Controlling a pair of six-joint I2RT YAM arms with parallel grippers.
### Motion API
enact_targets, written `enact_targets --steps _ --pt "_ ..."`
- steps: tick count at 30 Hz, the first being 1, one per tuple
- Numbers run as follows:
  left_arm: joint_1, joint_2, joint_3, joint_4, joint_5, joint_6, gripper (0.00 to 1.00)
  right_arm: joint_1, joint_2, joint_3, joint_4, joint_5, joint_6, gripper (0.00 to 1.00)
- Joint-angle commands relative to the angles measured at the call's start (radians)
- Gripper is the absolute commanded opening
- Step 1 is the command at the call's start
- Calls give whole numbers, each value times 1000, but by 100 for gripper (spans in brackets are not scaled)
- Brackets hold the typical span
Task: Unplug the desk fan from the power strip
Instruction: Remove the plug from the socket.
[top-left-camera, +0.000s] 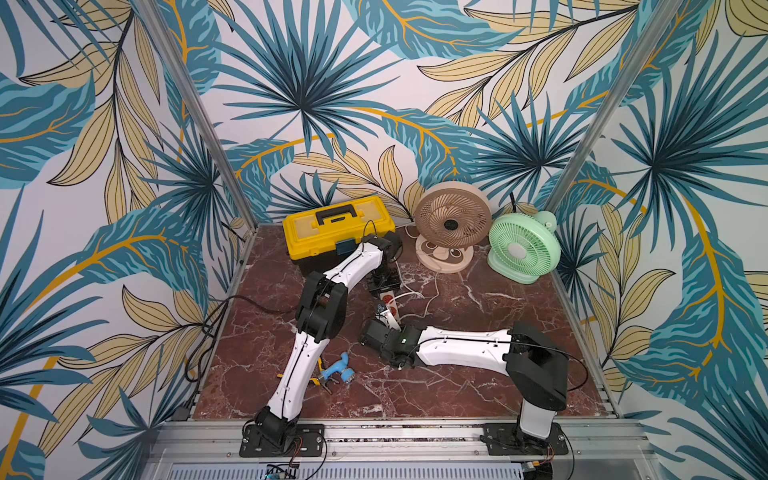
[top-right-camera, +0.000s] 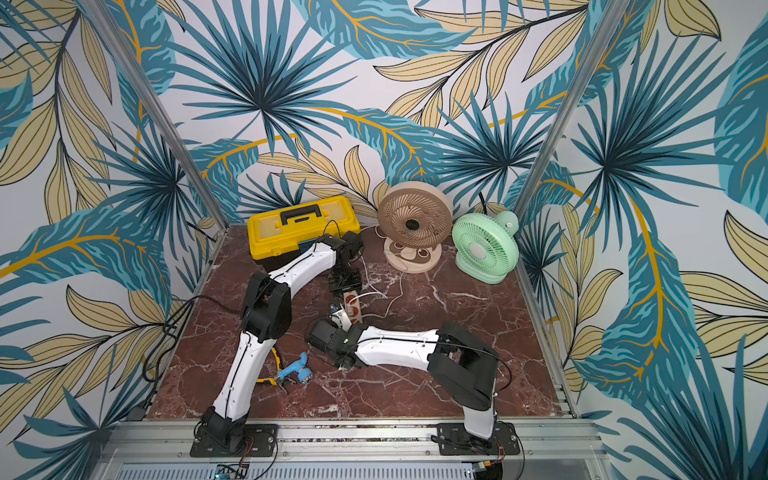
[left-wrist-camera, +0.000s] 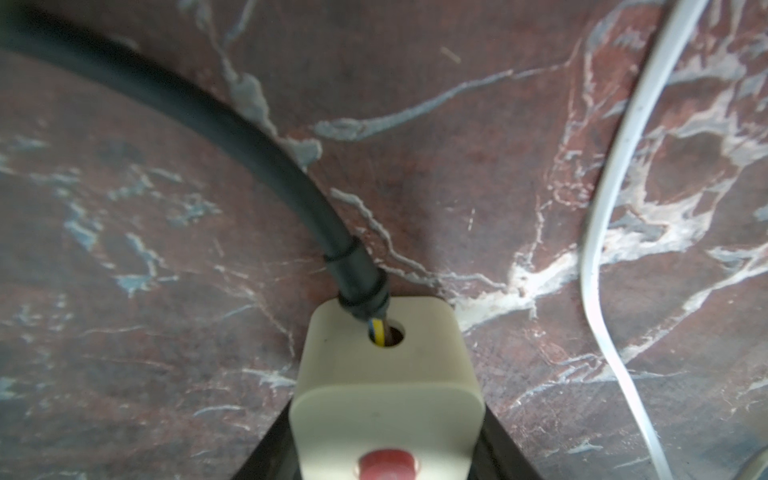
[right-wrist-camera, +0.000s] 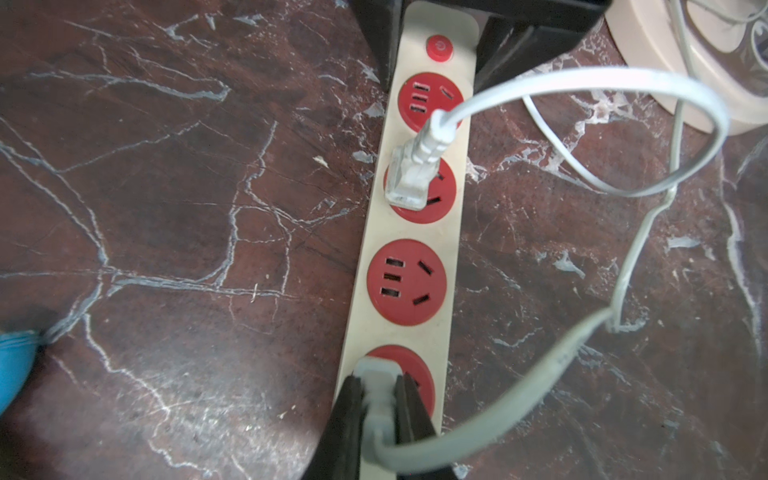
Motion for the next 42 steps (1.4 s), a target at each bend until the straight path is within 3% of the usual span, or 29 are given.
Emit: enact_targets --steps 1,10,26,29,39,42 --pt "9 148 -81 57 -68 18 0 -22 -108 -60 60 -42 52 0" --pt "9 148 -81 58 -66 20 0 -212 -254 -334 331 -347 267 0" --pt "11 149 -81 58 -65 22 0 -245 -261 -342 314 -369 237 0" --pt "12 149 -80 59 -65 22 0 -220 -239 -294 268 -342 186 0" --pt "14 152 -74 56 -64 23 0 -32 -83 -24 9 -56 15 0" --pt "14 153 -73 55 -60 22 0 -9 -58 12 -24 -24 6 0"
